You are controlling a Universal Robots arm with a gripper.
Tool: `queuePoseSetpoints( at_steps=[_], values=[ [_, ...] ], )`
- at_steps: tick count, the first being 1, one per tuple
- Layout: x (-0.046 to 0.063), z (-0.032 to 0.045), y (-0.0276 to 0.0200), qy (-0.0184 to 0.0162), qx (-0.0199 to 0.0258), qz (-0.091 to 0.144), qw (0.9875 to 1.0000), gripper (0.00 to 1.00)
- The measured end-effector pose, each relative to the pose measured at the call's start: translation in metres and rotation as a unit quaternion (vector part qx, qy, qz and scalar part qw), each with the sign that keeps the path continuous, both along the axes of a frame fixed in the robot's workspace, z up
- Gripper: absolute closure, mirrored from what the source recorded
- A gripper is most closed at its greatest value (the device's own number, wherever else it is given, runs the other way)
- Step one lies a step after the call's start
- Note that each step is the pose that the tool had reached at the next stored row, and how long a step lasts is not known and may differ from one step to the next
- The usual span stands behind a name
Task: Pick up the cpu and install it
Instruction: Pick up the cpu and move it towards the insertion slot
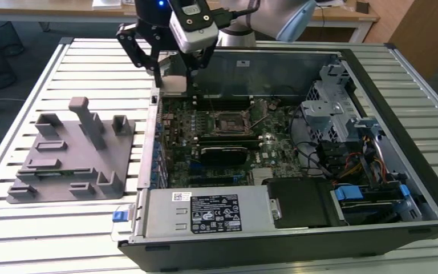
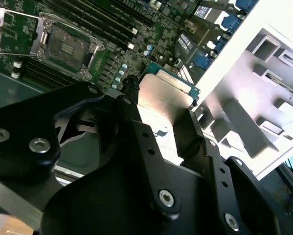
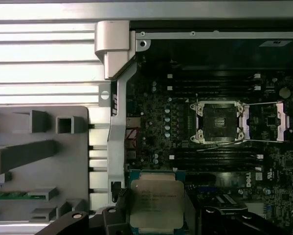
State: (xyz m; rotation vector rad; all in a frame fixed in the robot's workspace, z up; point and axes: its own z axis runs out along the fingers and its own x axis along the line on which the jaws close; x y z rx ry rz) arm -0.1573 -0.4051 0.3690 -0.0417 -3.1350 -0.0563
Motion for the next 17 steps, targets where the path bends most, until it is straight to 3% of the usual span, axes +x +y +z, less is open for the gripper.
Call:
queuePoseSetpoints(
  at_steps=[6, 13, 17],
  values=[
    [0.016, 0.0000, 0.0016, 0.0000, 0.0000, -0.002, 1.0000, 0.47],
    [0.026, -0.0002, 0.0131, 0.0000, 0.0000, -0.002, 1.0000, 0.47],
    [0.035, -0.0002, 0.0160, 0.0000, 0.0000, -0.004, 1.0000, 0.47]
  ],
)
